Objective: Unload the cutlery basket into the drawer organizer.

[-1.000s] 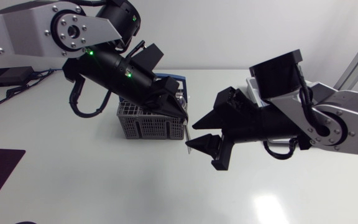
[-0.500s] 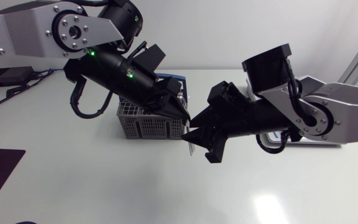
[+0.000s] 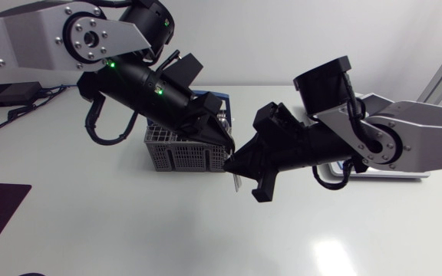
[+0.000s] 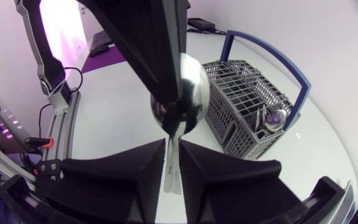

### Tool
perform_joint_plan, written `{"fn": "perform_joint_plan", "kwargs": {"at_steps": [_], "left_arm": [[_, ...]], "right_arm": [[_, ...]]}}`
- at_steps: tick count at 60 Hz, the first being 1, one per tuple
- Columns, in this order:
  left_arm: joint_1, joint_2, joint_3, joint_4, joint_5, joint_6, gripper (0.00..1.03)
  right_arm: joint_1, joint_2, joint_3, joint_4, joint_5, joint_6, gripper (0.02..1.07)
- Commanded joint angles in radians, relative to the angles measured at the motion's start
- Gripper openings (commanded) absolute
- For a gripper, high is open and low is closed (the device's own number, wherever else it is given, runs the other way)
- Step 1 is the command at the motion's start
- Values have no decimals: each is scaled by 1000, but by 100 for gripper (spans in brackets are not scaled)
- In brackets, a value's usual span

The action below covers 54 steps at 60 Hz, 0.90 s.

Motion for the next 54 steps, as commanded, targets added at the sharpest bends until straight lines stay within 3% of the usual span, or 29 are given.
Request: {"fn": "perform_joint_plan", "kwargs": {"at_steps": [1,10,31,46,54], "left_arm": [[13,-11,19,6,13,-9,4],[19,-16,25,6,13,-9,4],[22,-13,35,6,13,-10,6],[19,-3,65,6,13,-32,43],[19,6,84,6,13,-45,50]], "right_arm": [[-7,15,22,-14,-15,21,15],[-21,20,22,-25,-37,21,8],[-26,26,24,-39,-40,19,8],[-26,31,22,-51,-43,18,7],[-23,37,22,-63,-43,12,8]]}}
